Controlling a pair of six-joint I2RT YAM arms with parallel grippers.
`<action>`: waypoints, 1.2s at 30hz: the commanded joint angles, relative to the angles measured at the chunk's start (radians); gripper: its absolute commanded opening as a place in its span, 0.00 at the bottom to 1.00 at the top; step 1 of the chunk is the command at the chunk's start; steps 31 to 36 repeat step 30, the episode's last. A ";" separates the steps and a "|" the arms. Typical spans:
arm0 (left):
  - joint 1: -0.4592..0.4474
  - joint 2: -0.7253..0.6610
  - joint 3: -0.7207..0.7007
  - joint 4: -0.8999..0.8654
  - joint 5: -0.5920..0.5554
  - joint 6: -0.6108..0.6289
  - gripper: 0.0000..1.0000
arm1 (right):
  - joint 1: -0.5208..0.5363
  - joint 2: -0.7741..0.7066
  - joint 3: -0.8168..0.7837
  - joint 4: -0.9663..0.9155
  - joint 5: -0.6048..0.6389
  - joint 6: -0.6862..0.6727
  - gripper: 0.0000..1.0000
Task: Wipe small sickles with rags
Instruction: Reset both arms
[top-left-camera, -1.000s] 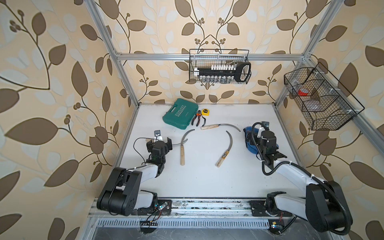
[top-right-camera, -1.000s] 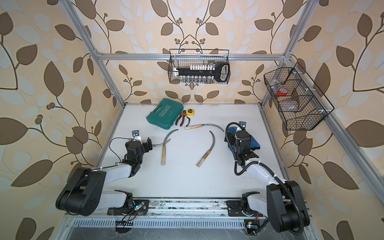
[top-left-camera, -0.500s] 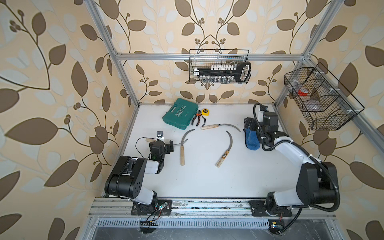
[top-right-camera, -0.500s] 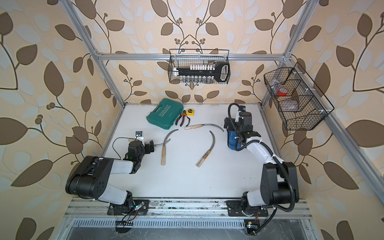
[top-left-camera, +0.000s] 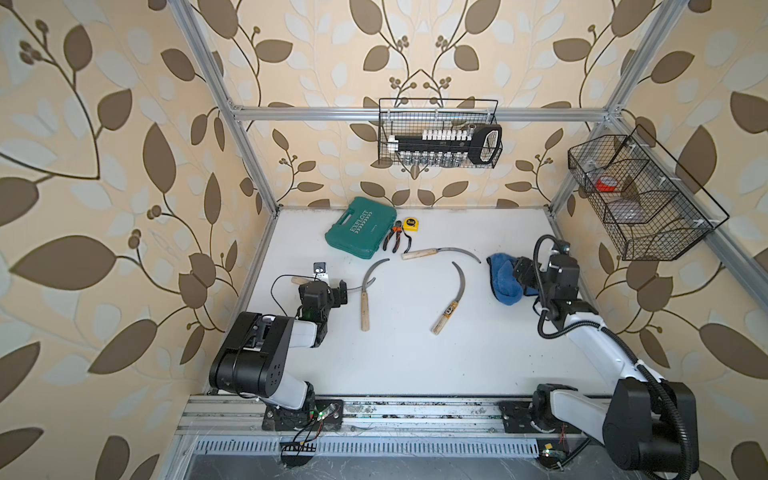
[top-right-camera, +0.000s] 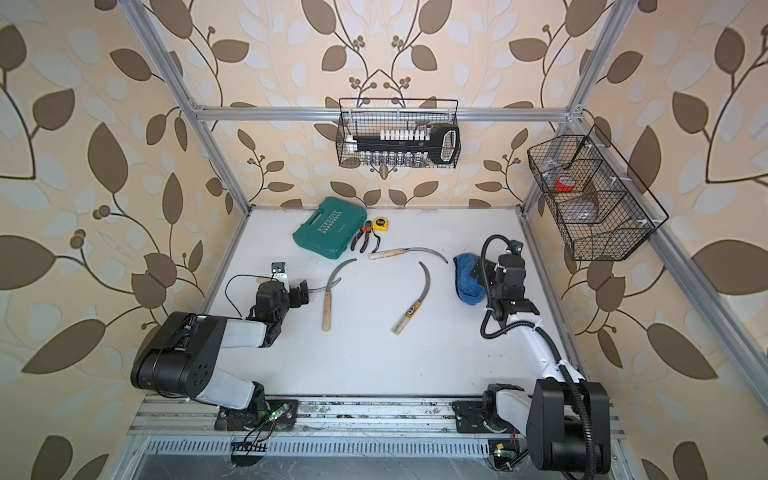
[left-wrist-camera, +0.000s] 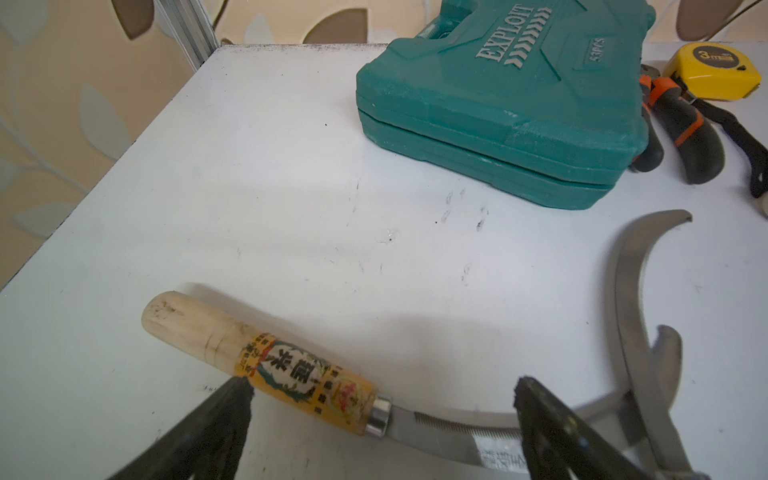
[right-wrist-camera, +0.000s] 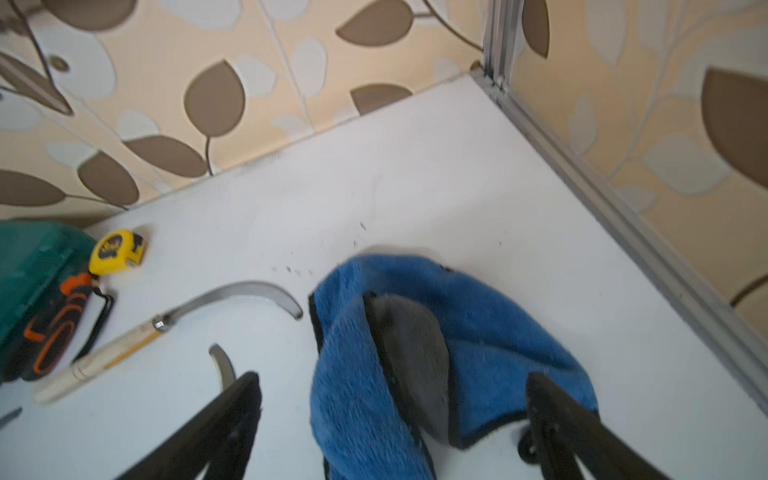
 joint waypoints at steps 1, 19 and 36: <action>0.004 -0.011 0.029 0.013 0.013 0.014 0.99 | 0.062 0.031 -0.168 0.466 0.048 -0.121 0.99; 0.009 -0.010 0.034 0.004 0.022 0.013 0.99 | 0.056 0.369 -0.201 0.799 -0.032 -0.239 0.99; 0.049 -0.006 0.062 -0.047 0.100 0.002 0.99 | 0.057 0.372 -0.202 0.806 -0.032 -0.240 0.99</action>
